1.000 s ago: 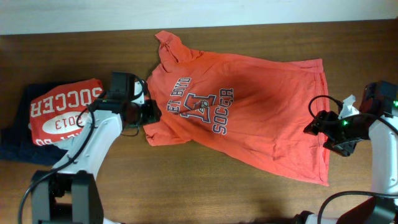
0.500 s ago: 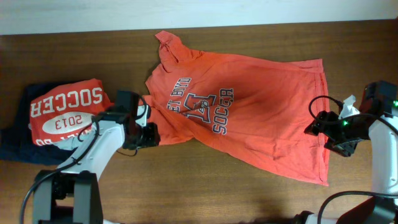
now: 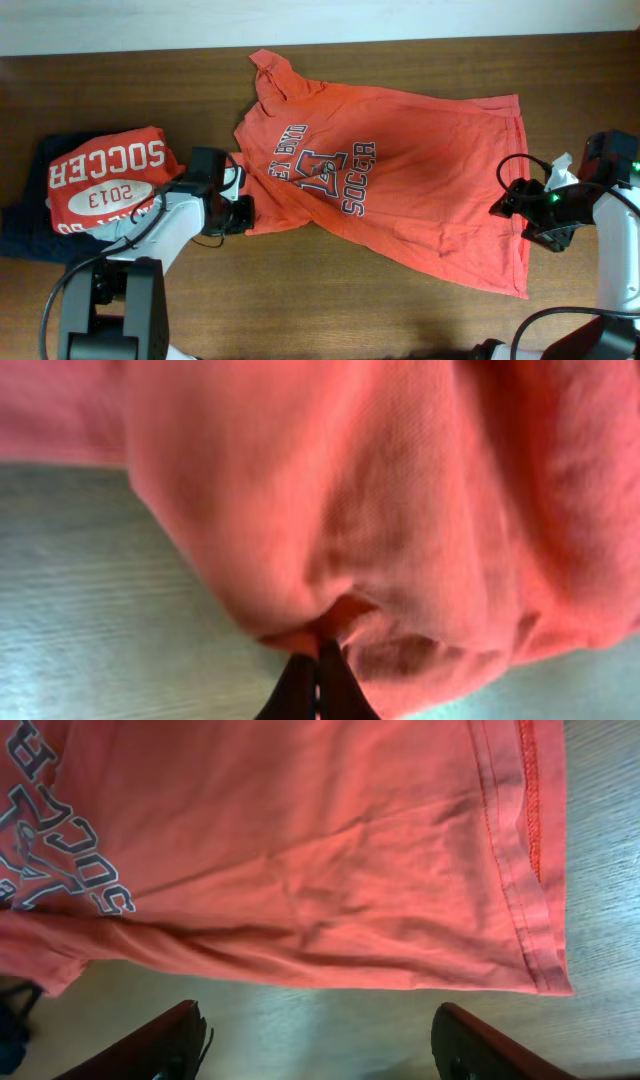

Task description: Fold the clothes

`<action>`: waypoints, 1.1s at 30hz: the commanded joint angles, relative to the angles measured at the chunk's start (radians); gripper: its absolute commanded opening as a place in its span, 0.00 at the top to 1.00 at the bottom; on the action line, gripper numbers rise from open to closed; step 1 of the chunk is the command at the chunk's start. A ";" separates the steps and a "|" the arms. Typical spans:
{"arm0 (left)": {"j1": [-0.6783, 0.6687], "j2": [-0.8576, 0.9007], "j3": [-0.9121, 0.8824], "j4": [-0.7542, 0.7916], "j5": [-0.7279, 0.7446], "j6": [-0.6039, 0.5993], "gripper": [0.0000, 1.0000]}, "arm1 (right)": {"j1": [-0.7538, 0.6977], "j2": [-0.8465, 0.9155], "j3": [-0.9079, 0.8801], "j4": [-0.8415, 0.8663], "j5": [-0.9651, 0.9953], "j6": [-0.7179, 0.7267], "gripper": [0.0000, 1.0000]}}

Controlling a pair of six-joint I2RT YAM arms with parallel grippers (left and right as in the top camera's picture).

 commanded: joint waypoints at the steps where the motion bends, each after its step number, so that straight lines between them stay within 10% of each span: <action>1: -0.003 -0.053 0.116 -0.138 0.146 0.009 0.99 | 0.004 -0.008 -0.002 0.000 0.042 0.009 0.22; 10: -0.003 -0.263 0.550 -0.502 -0.023 0.009 1.00 | 0.002 -0.007 -0.049 0.004 0.127 0.069 0.17; 19: -0.003 -0.331 0.560 -0.555 -0.071 0.010 0.99 | -0.126 -0.005 -0.283 0.088 0.151 0.119 0.13; 29: -0.003 -0.331 0.560 -0.542 -0.074 0.010 0.99 | -0.138 -0.005 -0.537 0.282 0.047 0.205 0.20; 33: -0.003 -0.331 0.560 -0.543 -0.074 0.010 0.99 | -0.138 -0.005 -0.621 0.406 0.043 0.229 0.37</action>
